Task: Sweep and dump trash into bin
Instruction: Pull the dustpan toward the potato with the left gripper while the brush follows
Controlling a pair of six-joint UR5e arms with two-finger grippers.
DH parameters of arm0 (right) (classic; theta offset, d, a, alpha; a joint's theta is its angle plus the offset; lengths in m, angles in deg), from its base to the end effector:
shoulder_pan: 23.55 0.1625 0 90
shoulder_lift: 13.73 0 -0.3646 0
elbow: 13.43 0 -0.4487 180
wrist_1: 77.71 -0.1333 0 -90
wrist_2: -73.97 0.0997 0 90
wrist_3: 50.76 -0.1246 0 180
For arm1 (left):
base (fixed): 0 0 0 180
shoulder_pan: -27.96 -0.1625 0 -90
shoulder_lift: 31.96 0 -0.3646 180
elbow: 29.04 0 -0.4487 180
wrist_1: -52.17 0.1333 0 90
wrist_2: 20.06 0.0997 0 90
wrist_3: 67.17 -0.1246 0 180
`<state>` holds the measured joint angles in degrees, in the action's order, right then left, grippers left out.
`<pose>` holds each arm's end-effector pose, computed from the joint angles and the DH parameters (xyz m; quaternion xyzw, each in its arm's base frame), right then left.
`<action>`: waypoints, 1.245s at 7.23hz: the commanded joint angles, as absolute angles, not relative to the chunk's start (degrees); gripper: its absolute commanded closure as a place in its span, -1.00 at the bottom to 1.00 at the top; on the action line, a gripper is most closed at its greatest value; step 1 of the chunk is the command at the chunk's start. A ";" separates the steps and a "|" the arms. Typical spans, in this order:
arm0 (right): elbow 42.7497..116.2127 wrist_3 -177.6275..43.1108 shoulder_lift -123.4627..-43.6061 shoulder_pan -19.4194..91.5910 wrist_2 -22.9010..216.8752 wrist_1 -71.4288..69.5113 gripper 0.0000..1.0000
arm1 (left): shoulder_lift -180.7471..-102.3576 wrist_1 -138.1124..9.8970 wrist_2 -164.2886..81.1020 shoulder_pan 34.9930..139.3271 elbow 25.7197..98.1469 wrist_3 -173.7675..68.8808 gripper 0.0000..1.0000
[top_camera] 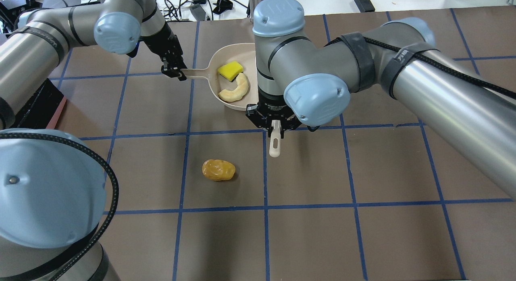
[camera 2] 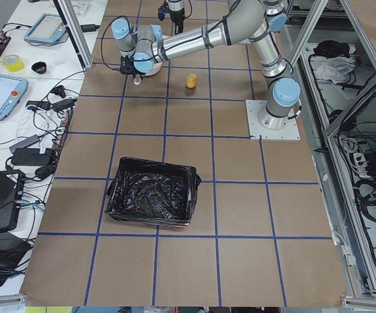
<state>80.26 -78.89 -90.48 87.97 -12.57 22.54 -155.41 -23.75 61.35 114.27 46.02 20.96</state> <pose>0.3501 -0.5040 0.2515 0.0593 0.9961 0.0656 0.0029 -0.1055 -0.7246 0.1937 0.7177 -0.6912 -0.0788 0.0295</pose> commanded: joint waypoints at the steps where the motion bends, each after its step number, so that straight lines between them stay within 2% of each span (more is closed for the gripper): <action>1: 83.50 -79.67 -93.44 88.95 -12.17 21.61 1.00 | -154.30 -25.17 61.24 111.65 45.85 18.97 1.00; 3: 86.23 -85.71 -93.44 92.37 -12.26 22.05 1.00 | -153.60 -26.22 61.41 109.36 45.93 16.51 1.00; 7: 86.68 -90.04 -93.27 98.17 -12.26 21.70 1.00 | -150.88 -32.63 64.21 101.20 47.43 4.40 1.00; 9: 89.21 -92.23 -93.44 100.46 -12.17 22.05 1.00 | -149.48 -31.60 68.17 98.20 53.63 1.21 1.00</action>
